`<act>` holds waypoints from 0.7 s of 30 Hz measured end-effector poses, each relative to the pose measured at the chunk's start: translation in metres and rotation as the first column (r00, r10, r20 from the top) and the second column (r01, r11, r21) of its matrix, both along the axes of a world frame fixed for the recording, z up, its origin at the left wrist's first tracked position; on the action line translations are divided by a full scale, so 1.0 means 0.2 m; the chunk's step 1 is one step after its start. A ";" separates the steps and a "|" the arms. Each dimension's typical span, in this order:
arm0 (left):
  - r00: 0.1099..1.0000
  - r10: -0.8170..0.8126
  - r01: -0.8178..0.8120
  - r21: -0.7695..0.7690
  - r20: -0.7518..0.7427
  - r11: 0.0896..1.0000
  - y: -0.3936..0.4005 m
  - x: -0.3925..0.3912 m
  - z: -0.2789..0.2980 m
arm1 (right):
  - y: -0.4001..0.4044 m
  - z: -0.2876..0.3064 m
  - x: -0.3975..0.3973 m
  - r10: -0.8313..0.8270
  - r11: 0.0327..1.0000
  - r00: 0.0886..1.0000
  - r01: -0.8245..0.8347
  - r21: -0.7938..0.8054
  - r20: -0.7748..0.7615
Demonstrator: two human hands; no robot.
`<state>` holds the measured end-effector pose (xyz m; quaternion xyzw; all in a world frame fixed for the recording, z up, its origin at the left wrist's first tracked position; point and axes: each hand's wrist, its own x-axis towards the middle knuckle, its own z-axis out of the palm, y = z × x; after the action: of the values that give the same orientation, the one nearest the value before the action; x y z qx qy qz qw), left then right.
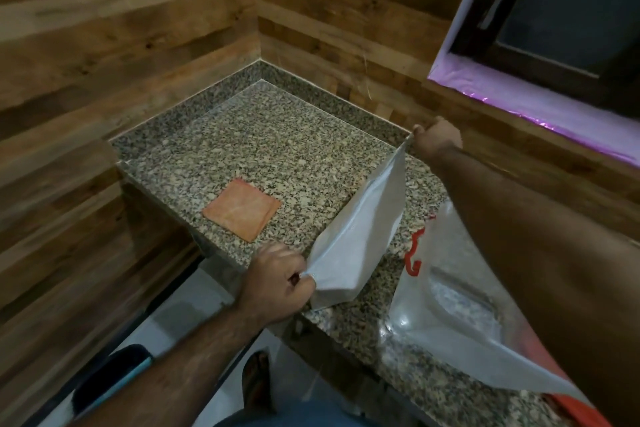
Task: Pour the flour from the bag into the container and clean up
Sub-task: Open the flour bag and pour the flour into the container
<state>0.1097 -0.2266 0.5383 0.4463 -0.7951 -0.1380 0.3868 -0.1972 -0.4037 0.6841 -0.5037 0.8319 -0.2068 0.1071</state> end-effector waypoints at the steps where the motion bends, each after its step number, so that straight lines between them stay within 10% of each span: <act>1: 1.000 -0.009 0.009 -0.005 -0.004 1.000 -0.01 0.00 0.00 | -0.01 -0.02 0.02 -0.046 0.998 0.999 0.046 -0.036 0.003; 6: 0.995 -0.042 0.048 0.075 -0.089 0.996 -0.05 0.03 0.03 | 0.14 0.00 0.16 -0.060 0.998 0.960 0.066 0.014 -0.272; 11: 0.955 0.041 0.079 0.387 -0.293 0.919 -0.19 -0.03 0.17 | 0.19 -0.14 0.29 0.097 0.899 0.993 -0.116 0.422 0.067; 16: 0.998 0.005 0.031 0.645 -0.054 0.763 -0.39 -0.13 0.24 | 0.14 -0.25 0.35 -0.038 0.885 0.989 -0.033 0.465 0.142; 21: 0.887 -0.288 0.013 0.603 0.361 0.797 -0.47 -0.29 0.34 | 0.09 -0.31 0.34 -0.195 0.895 0.900 0.000 0.447 0.390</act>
<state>0.0519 -0.3213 0.6055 0.4960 -0.8129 -0.3037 0.0302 -0.1291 -0.3850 0.6224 -0.3662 0.8380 -0.1253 0.3846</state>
